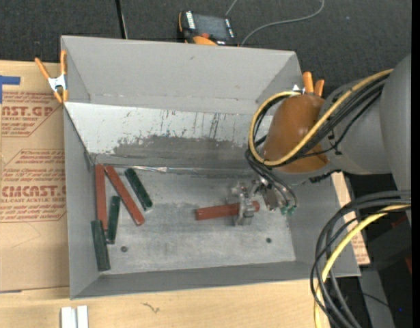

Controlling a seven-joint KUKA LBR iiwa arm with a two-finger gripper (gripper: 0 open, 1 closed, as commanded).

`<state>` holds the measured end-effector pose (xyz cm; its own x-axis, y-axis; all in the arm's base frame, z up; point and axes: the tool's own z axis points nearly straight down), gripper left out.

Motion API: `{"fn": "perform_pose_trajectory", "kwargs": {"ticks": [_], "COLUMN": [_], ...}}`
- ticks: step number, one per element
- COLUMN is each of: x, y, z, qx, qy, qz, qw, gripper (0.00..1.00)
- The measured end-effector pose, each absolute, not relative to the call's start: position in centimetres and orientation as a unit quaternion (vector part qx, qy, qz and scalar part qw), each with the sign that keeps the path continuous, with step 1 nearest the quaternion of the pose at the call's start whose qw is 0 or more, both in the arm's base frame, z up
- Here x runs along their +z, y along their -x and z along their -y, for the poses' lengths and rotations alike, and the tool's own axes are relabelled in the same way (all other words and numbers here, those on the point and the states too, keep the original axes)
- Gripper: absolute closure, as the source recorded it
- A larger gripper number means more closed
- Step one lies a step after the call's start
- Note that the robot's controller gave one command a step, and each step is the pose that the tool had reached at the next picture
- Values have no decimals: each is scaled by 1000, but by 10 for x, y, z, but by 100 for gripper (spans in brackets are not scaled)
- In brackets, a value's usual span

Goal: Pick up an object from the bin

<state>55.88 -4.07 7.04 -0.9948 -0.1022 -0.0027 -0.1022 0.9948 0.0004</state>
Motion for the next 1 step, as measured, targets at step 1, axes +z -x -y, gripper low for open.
{"fn": "perform_pose_trajectory", "kwargs": {"ticks": [1], "x": [198], "y": [-583], "z": [-3], "qx": [-1], "qy": [225], "qz": [-974], "qw": [4], "gripper": [100]}}
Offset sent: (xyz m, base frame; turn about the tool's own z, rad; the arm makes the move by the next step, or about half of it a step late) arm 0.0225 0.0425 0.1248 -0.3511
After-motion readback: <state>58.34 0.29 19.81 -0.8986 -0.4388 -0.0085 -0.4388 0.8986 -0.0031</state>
